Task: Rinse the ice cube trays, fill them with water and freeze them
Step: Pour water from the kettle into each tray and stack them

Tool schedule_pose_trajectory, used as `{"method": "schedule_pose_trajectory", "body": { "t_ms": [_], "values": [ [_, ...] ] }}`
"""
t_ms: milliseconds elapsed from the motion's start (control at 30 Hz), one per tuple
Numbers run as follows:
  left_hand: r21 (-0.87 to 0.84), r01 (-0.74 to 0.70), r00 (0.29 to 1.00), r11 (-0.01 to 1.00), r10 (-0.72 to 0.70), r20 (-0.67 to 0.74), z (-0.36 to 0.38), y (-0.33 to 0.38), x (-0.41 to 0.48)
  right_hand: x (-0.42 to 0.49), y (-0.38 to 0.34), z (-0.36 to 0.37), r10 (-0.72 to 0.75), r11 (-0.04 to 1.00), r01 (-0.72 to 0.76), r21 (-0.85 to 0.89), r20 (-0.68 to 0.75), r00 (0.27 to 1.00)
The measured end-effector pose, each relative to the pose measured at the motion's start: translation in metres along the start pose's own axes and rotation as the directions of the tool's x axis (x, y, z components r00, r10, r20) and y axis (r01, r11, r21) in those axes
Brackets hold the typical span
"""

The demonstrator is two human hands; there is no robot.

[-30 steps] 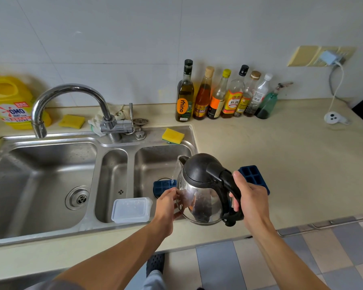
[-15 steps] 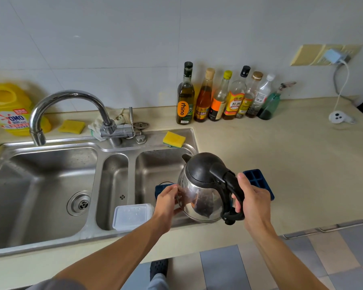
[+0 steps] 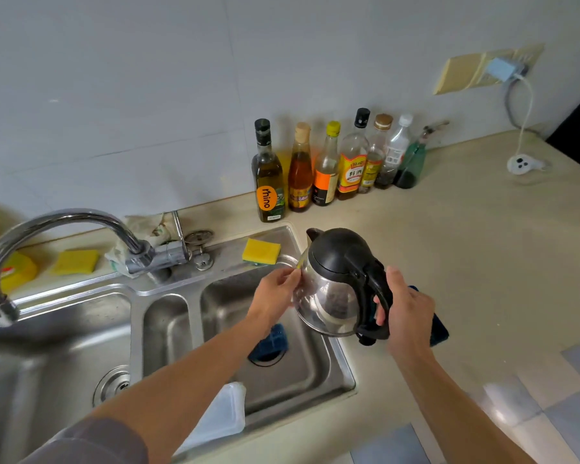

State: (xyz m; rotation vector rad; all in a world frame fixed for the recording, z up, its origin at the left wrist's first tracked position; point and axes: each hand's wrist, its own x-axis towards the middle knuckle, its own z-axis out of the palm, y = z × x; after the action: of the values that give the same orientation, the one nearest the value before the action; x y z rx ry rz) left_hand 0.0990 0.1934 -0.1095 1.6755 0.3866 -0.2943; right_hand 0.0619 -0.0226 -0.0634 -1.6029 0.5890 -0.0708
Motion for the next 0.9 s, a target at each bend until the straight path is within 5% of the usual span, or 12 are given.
{"method": "schedule_pose_trajectory", "body": {
  "t_ms": [233, 433, 567, 667, 733, 833, 900],
  "values": [
    [-0.119, 0.0, 0.992, 0.993, 0.015, 0.125, 0.009, 0.029, 0.045, 0.038, -0.013, 0.02, -0.065, 0.998, 0.065, -0.022, 0.006, 0.998],
    [0.035, -0.043, 0.99, 0.998, 0.038, 0.138, 0.027, 0.051, 0.072, 0.064, -0.012, 0.02, -0.105, 0.994, 0.106, -0.026, 0.03, 0.994],
    [0.096, -0.033, 0.993, 0.995, 0.021, 0.118, 0.033, 0.056, 0.078, 0.074, -0.023, 0.012, -0.137, 0.973, 0.147, -0.179, 0.065, 0.988],
    [0.074, -0.041, 0.996, 0.996, 0.035, 0.087, 0.03, 0.048, 0.07, 0.069, -0.034, 0.006, -0.302, 0.897, 0.278, -0.343, -0.017, 0.953],
    [0.087, -0.03, 0.999, 0.996, 0.026, 0.045, 0.02, 0.035, 0.056, 0.058, -0.039, 0.003, -0.494, 0.796, 0.436, -0.42, -0.035, 0.869],
    [0.119, -0.013, 1.0, 0.993, 0.013, 0.004, -0.009, 0.005, 0.023, 0.037, -0.04, 0.007, -0.675, 0.635, 0.658, -0.405, 0.124, 0.728],
    [0.194, 0.028, 0.997, 0.981, -0.014, -0.077, -0.035, -0.02, -0.003, 0.025, -0.034, 0.018, -0.573, 0.65, 0.67, -0.359, 0.348, 0.742]
  ]
}}
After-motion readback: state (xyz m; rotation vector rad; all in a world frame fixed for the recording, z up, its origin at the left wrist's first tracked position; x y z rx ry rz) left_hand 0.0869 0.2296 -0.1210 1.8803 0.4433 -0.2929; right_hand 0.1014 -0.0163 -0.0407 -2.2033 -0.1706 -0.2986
